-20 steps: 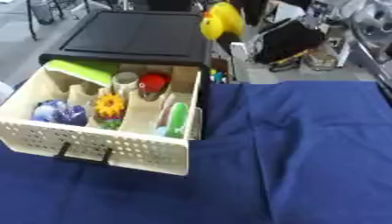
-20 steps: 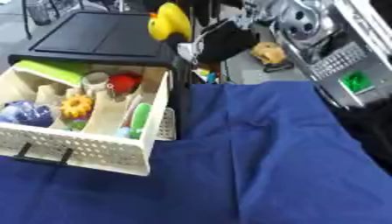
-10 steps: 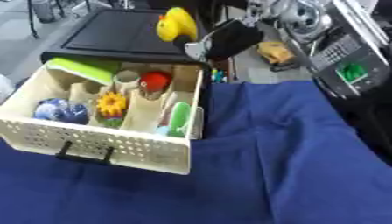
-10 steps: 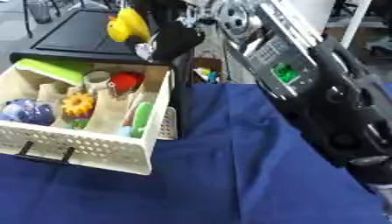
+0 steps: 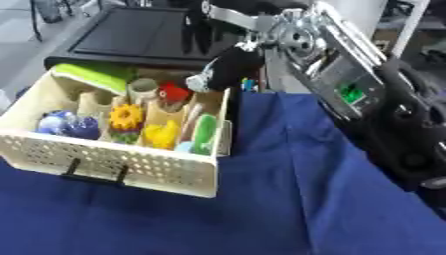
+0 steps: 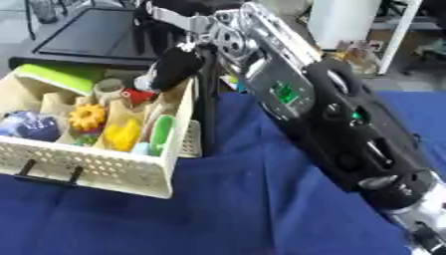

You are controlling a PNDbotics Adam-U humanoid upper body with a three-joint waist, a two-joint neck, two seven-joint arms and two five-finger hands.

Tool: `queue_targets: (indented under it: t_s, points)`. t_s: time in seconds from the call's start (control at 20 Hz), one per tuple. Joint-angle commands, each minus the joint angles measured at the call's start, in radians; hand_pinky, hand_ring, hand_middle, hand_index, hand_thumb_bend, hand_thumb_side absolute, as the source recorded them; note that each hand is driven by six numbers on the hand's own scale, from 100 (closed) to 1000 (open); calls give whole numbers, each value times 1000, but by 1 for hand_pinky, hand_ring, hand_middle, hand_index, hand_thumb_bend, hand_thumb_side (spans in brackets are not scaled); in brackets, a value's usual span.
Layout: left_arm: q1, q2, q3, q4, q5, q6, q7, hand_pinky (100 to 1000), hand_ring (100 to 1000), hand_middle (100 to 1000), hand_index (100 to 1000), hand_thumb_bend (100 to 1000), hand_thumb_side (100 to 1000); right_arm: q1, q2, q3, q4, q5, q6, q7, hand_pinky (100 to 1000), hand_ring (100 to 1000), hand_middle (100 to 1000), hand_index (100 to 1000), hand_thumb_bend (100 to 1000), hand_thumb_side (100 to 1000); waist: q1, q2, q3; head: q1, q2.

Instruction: Pick up objects from table and place into drawer.

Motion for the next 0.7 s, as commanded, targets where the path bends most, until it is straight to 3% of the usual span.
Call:
queue_targets:
  t_s: [0.05, 0.4, 0.6, 0.65, 0.7]
  points:
    - [-11, 33, 3, -12, 3, 0, -6, 380, 487, 520, 685, 123, 1000, -23, -1, -11, -15, -16, -19, 11, 713, 726, 594, 823, 640, 463, 7, -18, 2, -2, -5]
    - [-7, 33, 5, -12, 3, 0, -5, 380, 487, 520, 685, 124, 1000, -11, -21, -29, -34, -29, -19, -9, 704, 711, 582, 805, 638, 467, 8, -20, -3, 3, -5]
    - [-3, 33, 10, -12, 3, 0, -4, 381, 487, 521, 686, 125, 1000, 3, -44, -72, -88, -65, -5, -55, 697, 693, 577, 798, 606, 531, 13, -21, -6, 8, -5]
    - [-1, 32, 12, -12, 3, 0, -2, 381, 488, 521, 686, 125, 1000, 4, -50, -90, -107, -77, -6, -68, 693, 688, 581, 795, 498, 663, 16, -22, -8, 10, -5]
    - [0, 31, 14, -12, 3, 0, -1, 381, 488, 521, 686, 107, 994, 3, -54, -110, -127, -89, -7, -80, 691, 688, 580, 794, 318, 966, 18, -22, -11, 12, -4]
